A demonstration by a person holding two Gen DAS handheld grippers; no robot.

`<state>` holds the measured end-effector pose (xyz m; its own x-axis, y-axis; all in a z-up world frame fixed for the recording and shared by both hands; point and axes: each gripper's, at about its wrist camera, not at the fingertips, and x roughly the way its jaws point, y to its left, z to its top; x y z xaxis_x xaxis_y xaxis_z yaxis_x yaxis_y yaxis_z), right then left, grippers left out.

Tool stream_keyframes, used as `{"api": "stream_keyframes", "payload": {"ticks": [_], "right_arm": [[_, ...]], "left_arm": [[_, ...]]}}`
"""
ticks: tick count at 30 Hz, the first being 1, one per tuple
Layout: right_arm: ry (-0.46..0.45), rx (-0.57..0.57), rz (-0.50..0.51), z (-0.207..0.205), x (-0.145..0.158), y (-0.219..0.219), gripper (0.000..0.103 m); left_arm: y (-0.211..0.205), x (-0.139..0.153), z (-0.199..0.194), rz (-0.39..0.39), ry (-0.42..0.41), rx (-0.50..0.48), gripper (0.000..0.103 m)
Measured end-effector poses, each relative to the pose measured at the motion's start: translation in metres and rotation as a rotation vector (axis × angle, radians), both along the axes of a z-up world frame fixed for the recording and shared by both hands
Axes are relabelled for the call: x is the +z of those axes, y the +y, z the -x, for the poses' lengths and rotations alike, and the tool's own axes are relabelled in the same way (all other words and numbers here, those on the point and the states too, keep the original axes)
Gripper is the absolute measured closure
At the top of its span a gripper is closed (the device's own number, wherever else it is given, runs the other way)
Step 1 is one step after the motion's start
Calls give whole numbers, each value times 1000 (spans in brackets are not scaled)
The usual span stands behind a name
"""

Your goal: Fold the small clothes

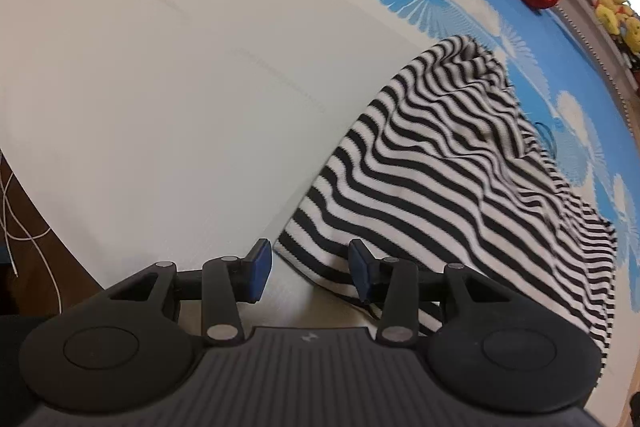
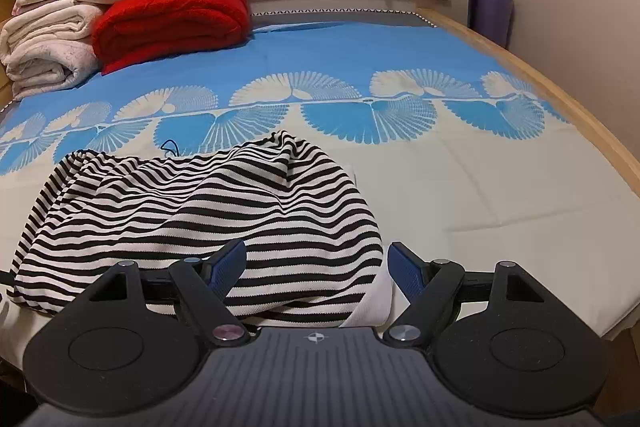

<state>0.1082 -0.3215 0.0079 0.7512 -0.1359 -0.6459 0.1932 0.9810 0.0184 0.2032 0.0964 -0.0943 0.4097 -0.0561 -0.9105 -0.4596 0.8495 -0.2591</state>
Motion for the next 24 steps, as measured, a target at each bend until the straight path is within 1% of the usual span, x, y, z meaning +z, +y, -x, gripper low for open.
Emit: {"api": "stream_keyframes", "payload": {"ticks": [6, 17, 18, 20, 22, 24], "right_arm": [[9, -7, -5, 0, -2, -4, 24], [23, -16, 0, -2, -5, -5, 24], [24, -16, 3, -2, -5, -5, 24], [20, -21, 8, -2, -5, -6, 24], [7, -35, 14, -1, -3, -8, 24], [-25, -69, 27, 1, 3, -13, 24]], "left_arm": [[-3, -9, -2, -23, 23, 3, 56], [-13, -13, -6, -64, 15, -32, 57], [-14, -13, -6, -70, 11, -39, 60], [-17, -13, -6, -80, 3, -70, 90], [-22, -12, -6, -90, -11, -101, 96], [-23, -7, -2, -132, -33, -117, 97]]}}
